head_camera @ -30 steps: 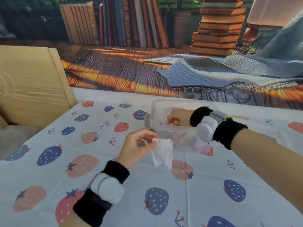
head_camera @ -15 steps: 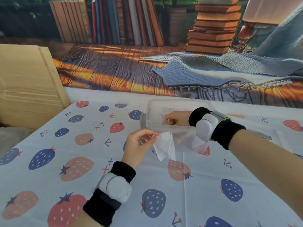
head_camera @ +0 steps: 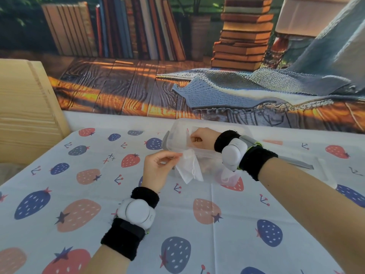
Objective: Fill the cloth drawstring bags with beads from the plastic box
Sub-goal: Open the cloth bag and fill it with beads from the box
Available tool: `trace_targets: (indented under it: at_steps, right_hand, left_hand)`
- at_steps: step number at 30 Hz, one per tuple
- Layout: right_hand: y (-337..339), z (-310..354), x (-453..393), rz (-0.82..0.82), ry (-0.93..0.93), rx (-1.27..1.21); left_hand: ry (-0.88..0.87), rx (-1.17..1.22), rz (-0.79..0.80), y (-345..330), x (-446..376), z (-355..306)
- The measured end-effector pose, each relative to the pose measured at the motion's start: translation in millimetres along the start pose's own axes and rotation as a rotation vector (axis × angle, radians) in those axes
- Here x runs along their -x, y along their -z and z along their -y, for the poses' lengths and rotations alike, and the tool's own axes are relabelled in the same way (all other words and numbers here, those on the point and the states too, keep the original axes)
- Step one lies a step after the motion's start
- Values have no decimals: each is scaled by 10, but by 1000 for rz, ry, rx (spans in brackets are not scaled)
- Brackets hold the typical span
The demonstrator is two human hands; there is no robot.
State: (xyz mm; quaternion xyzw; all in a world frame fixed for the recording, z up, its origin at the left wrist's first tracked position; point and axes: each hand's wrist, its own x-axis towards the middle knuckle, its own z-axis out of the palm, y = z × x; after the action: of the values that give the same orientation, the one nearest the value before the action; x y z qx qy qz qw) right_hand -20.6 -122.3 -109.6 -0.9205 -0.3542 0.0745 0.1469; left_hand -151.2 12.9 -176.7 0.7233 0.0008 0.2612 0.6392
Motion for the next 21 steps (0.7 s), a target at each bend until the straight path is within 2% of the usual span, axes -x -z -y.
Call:
trace_targets:
  at_steps: [6,11,16,21]
  right_hand:
    - [47,11,-42,-3,-58,12]
    - [184,-27,-5,158,-307,-309]
    - [199,-73,-73,207,-468,-578]
    - [204,-38,-91,185,-522,-643]
  left_hand:
    - [36,-17,54,-92,39,71]
    - [68,9,64,-115,67,121]
    - [112,13,84,-154,123,176]
    - [120,10,105,-174,113,164]
